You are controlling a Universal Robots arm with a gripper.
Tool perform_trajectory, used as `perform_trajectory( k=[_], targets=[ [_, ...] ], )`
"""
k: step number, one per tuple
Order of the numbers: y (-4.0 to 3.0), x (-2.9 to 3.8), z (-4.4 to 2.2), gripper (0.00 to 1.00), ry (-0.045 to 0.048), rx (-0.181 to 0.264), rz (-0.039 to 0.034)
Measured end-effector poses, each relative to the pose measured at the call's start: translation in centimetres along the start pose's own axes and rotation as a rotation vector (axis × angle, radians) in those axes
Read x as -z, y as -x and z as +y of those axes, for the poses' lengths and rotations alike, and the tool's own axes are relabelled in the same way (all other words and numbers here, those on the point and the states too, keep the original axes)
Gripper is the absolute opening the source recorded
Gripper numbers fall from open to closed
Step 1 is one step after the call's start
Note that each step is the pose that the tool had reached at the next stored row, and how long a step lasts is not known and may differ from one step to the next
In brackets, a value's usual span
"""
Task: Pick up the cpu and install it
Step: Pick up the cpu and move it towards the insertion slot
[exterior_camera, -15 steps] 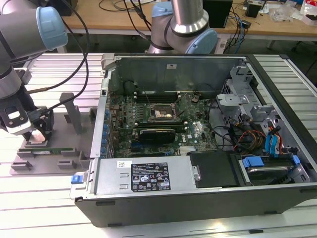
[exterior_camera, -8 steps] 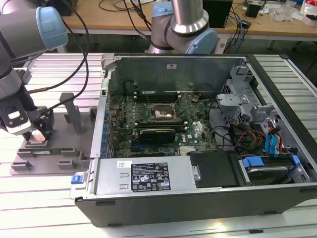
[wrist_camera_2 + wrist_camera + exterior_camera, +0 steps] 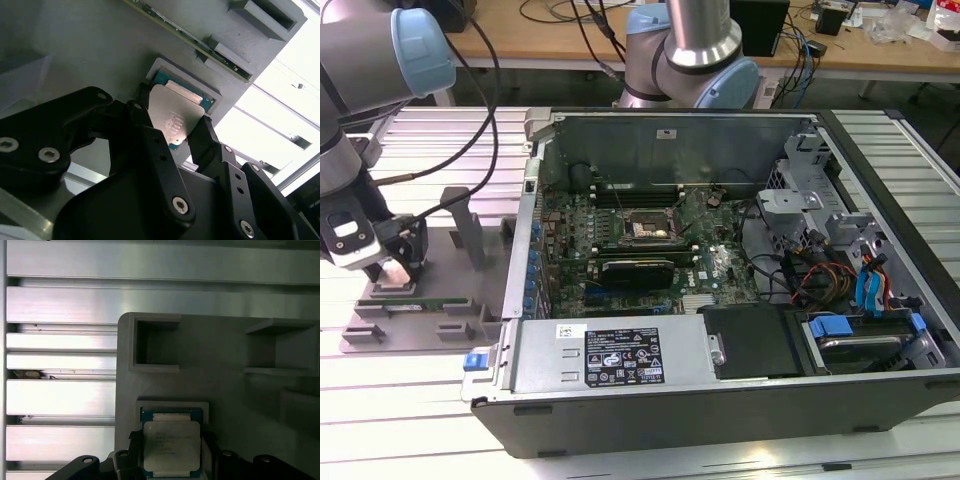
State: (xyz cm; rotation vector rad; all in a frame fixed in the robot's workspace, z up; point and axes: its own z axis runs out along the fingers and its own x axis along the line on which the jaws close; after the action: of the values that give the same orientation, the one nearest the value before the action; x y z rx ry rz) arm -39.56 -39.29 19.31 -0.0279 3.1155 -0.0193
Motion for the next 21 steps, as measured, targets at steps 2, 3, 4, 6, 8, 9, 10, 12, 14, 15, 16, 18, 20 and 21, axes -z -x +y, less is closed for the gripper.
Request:
perform_trajectory(
  k=[2,3,4,6,8,9,10,12,14,15,16,18,20,21],
  targets=[
    [0.01,0.26,0.00,0.55,0.0000,0.000,0.0000],
    [0.01,0.50,-0.01,0.55,0.0000,0.000,0.0000],
    [0.01,0.57,-0.01,0.55,0.0000,0.000,0.0000],
    [0.02,0.72,-0.01,0.55,0.0000,0.000,0.0000],
    [0.02,0.90,-0.01,0.55,0.0000,0.000,0.0000],
    [0.02,0.94,-0.01,0.55,0.0001,0.000,-0.0001],
    [0.03,1.01,-0.01,0.55,0.0001,0.000,-0.0001],
    [0.03,1.14,-0.01,0.55,0.0001,0.000,-0.0001],
    [0.03,1.22,-0.01,0.55,0.0000,0.000,0.0000],
    [0.03,1.26,-0.01,0.55,0.0000,0.000,0.0000],
    [0.03,1.31,-0.02,0.55,0.0000,0.000,-0.0001],
    [0.04,1.43,-0.02,0.55,0.0000,0.000,0.0000],
    [0.04,1.52,-0.02,0.55,0.0000,0.000,-0.0001],
    [0.04,1.57,-0.02,0.55,0.0000,0.000,0.0000]
  ],
)
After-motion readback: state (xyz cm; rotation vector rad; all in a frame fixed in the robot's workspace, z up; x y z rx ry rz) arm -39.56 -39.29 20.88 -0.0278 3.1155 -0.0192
